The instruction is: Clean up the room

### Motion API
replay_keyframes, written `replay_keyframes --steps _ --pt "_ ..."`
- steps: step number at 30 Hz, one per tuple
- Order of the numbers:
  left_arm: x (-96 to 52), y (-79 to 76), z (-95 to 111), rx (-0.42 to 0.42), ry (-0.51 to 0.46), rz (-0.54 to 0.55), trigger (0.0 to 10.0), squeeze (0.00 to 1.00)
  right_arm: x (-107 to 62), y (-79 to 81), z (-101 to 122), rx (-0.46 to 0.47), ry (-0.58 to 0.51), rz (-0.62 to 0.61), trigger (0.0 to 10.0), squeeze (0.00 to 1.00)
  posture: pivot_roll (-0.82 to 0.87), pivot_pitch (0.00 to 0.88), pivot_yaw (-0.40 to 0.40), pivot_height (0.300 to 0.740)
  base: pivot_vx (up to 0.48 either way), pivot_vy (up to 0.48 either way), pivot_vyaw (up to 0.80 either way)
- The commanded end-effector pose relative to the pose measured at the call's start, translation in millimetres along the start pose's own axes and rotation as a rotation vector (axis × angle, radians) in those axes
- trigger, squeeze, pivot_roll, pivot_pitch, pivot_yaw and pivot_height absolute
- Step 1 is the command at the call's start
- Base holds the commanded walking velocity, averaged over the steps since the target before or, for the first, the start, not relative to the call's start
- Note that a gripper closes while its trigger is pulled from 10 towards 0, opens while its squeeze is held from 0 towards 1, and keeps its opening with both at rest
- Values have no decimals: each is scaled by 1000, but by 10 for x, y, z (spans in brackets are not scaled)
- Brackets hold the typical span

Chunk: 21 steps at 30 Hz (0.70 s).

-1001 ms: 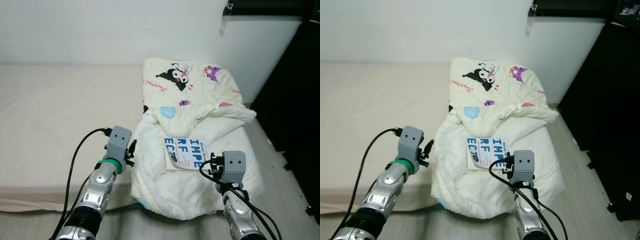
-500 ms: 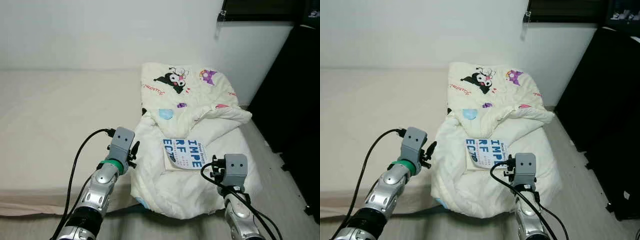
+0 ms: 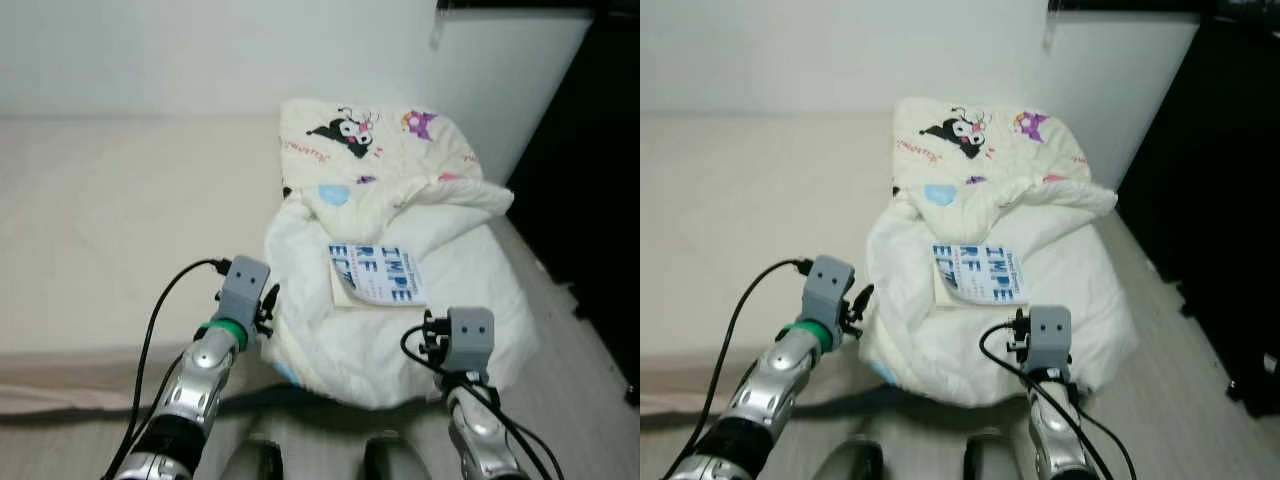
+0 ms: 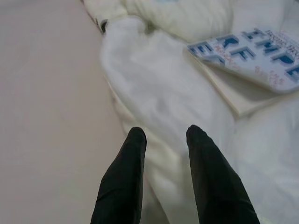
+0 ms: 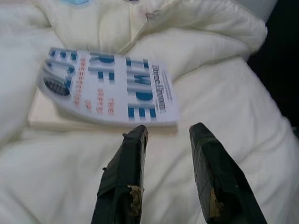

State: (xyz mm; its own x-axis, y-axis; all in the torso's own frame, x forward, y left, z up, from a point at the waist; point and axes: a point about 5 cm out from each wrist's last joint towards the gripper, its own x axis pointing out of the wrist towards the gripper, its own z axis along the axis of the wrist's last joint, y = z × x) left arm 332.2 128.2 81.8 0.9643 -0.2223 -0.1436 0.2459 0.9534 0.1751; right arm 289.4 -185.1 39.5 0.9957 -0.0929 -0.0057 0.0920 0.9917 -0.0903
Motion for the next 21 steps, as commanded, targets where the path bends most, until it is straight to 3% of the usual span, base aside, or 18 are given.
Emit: replay_keyframes --steps 1,7,13,15,18,19,21 --pt "-26 -19 -79 -3 31 -7 10000 0 -26 -12 -31 5 13 -10 10000 0 2 54 74 590 0 0 0" --pt "-31 -17 -82 -3 30 -8 10000 0 -23 -4 -24 16 9 -8 10000 0 2 54 74 575 0 0 0" --pt "-36 -5 -66 -4 26 -7 10000 0 46 52 106 107 -41 40 10000 0 9 69 79 575 0 0 0" --pt "-42 -4 -55 -5 22 -7 10000 0 83 107 200 192 -74 87 10000 0 15 77 78 575 0 0 0" --pt "-44 -4 9 -11 0 -10 10000 0 150 252 475 446 -152 230 10000 0 28 98 71 575 0 0 0" --pt "-44 -4 9 -11 0 -10 10000 0 150 252 475 446 -152 230 10000 0 28 98 71 575 0 0 0" --pt "-34 0 67 -15 -18 -10 10000 0 157 318 687 694 -204 344 10000 0 40 110 63 575 0 0 0"
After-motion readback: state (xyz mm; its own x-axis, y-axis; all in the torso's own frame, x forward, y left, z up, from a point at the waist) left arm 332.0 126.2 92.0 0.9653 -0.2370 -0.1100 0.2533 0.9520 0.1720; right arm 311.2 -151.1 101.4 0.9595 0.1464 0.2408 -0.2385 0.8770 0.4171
